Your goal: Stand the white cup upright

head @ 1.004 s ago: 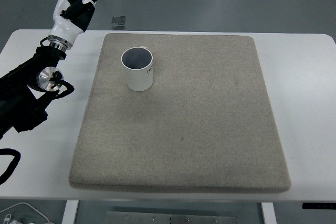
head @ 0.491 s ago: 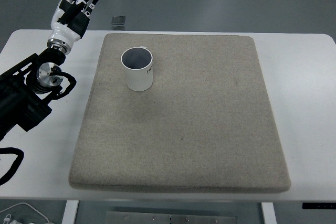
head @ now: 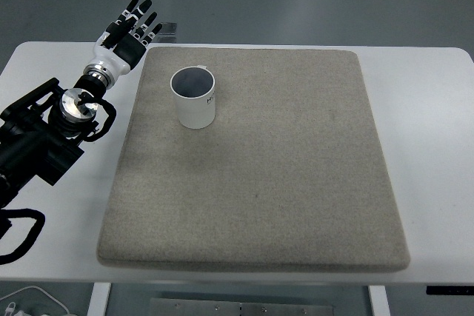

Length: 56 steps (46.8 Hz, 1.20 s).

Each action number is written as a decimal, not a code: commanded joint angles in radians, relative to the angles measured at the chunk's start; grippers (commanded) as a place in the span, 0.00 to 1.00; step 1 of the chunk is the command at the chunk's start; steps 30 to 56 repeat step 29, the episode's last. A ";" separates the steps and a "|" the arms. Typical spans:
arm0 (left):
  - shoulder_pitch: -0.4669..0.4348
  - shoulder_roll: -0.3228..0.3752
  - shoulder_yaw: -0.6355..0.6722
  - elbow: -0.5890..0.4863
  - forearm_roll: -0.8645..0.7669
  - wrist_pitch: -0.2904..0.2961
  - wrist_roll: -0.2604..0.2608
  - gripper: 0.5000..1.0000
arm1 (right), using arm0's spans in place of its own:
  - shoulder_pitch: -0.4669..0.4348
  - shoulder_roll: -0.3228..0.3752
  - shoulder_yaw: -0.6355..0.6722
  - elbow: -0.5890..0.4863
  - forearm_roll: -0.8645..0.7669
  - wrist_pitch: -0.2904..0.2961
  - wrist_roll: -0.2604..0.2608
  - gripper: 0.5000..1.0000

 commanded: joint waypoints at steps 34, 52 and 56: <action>0.002 -0.042 -0.054 0.044 0.000 -0.038 0.039 1.00 | 0.000 0.000 0.000 0.000 0.000 0.001 0.000 0.86; 0.002 -0.042 -0.054 0.044 0.000 -0.038 0.039 1.00 | 0.000 0.000 0.000 0.000 0.000 0.001 0.000 0.86; 0.002 -0.042 -0.054 0.044 0.000 -0.038 0.039 1.00 | 0.000 0.000 0.000 0.000 0.000 0.001 0.000 0.86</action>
